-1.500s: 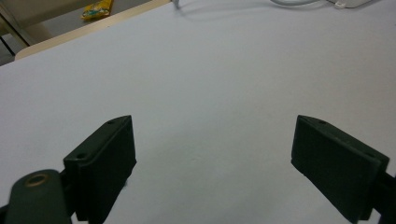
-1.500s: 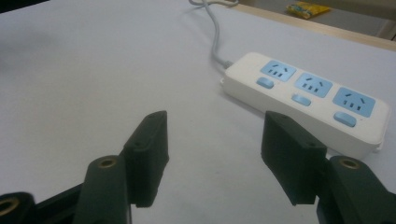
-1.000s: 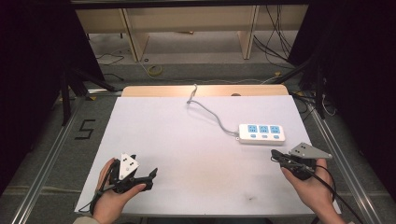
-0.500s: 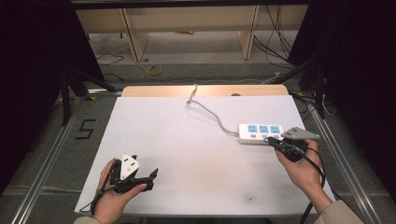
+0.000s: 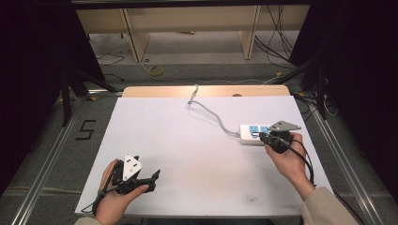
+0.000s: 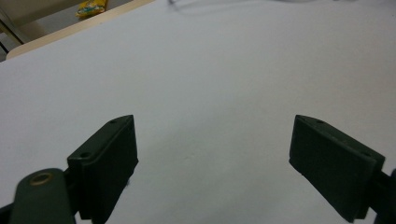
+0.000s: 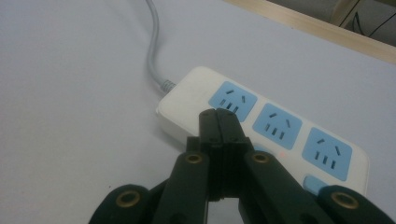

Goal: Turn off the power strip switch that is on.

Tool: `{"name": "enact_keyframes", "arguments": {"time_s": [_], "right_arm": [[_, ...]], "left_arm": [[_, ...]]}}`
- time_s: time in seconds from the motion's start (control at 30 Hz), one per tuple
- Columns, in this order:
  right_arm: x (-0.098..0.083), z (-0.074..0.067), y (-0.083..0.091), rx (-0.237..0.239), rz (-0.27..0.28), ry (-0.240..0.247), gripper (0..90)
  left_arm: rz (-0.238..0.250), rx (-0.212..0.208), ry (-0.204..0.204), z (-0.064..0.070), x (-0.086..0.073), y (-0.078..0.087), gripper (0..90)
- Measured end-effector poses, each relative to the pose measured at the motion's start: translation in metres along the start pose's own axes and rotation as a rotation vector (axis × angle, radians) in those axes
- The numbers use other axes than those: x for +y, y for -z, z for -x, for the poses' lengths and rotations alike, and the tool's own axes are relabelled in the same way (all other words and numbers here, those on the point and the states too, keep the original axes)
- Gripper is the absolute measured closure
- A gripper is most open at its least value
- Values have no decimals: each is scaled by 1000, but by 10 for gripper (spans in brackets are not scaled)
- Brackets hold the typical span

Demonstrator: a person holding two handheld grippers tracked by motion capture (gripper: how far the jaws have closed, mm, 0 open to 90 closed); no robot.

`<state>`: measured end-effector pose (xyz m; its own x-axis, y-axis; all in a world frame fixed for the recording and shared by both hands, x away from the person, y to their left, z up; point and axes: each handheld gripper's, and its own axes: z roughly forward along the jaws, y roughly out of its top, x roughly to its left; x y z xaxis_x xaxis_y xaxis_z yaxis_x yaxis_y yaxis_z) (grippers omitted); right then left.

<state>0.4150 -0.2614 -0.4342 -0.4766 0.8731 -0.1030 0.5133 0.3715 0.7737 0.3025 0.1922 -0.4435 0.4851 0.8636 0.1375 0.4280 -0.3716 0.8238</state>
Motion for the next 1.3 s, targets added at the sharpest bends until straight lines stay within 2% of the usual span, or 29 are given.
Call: {"name": "enact_keyframes", "arguments": {"time_s": [0.47, 0.6, 0.7, 1.03, 1.3], "right_arm": [[18, 24, -14, -15, -33, -79, 900], [17, 32, -18, -25, -63, -104, 900], [17, 33, -19, -30, -79, -104, 900], [13, 40, -28, -29, -187, -141, 900], [14, 38, -33, -12, -224, -146, 900]], "left_arm": [[-2, 2, -3, -1, -1, 0, 148], [-4, 2, -2, -1, -1, 0, 148], [-4, 1, -2, -1, -1, -1, 148], [-6, 1, -2, -1, -1, -1, 149], [-6, 0, -6, -1, -1, -1, 149]]}}
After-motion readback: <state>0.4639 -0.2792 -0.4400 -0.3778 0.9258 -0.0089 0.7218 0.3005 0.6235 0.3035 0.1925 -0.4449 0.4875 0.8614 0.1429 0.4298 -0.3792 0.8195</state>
